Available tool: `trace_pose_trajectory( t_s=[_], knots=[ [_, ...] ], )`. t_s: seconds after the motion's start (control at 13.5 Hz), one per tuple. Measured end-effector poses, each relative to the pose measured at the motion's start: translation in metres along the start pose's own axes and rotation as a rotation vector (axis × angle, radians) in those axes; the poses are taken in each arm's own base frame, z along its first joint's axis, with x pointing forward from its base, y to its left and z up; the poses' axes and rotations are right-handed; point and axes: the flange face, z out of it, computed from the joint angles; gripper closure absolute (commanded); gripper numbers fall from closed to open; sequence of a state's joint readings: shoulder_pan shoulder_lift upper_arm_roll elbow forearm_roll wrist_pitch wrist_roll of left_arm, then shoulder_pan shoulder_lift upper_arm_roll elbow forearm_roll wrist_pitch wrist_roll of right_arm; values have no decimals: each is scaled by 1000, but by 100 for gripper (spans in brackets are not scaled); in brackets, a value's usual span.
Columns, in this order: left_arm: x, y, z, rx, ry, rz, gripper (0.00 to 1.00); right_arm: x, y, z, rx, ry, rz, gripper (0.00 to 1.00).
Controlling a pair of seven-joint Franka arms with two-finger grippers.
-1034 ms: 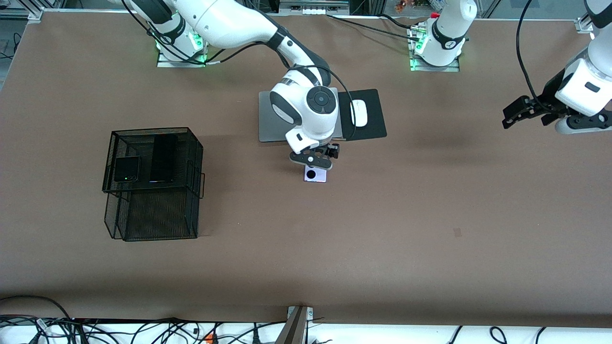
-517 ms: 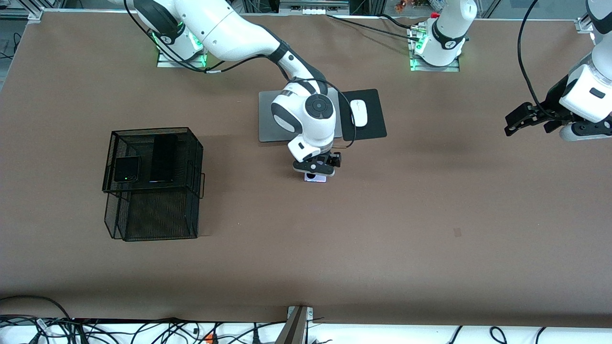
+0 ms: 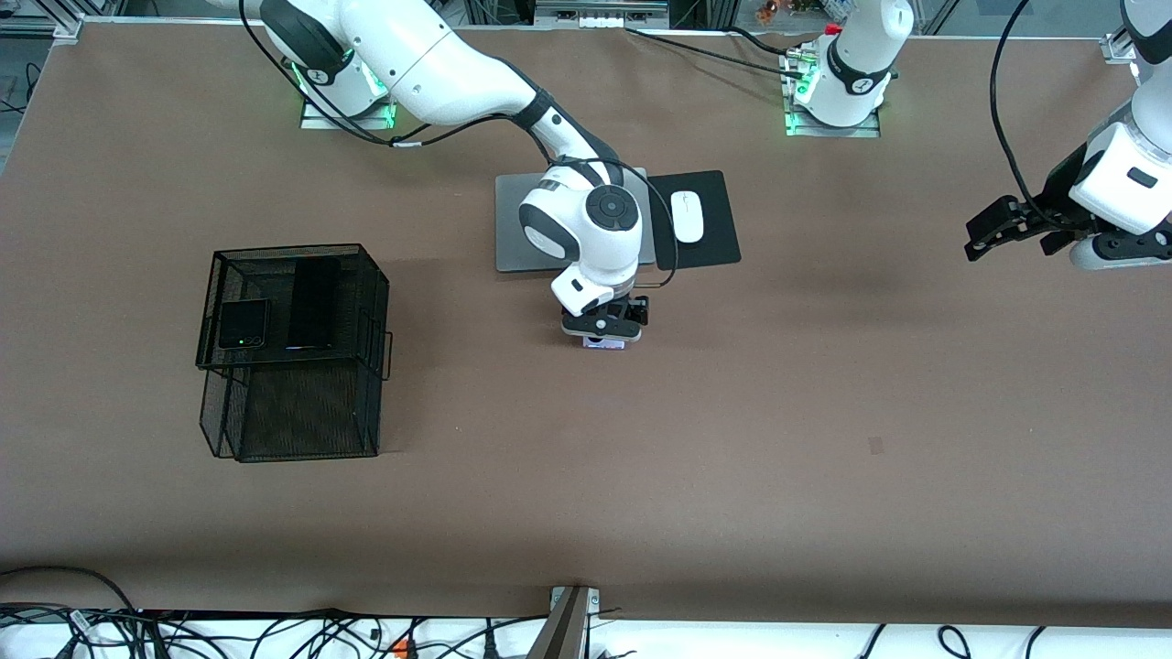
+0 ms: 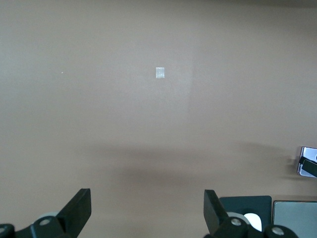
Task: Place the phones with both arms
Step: 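Grasp the white flip phone with the right gripper and lift it, then carry the white phone with the right gripper over the mesh basket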
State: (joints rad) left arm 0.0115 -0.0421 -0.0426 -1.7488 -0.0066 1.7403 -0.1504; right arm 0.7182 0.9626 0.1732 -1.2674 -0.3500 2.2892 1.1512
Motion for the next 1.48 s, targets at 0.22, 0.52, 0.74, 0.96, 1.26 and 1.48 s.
trace_pose_trajectory(
  t_s=[0.22,0.52,0.74,0.96,1.26,1.48],
  knots=[
    [0,1,-1,0,3,1,0,-3,0,11,9,-1,-5,0],
    [2,2,-3,-1,7,3,0,-3,0,14,10,-1,-12,74],
    [3,2,-2,-1,7,3,0,1,1,12,12,2,-16,98],
    [4,2,-2,-2,7,3,0,3,3,12,12,2,-14,100],
    [4,2,-3,-2,7,3,0,9,-4,-19,-15,-29,-6,100],
    [4,3,-3,-2,7,4,0,27,-12,-105,-33,-64,13,100]
  ],
)
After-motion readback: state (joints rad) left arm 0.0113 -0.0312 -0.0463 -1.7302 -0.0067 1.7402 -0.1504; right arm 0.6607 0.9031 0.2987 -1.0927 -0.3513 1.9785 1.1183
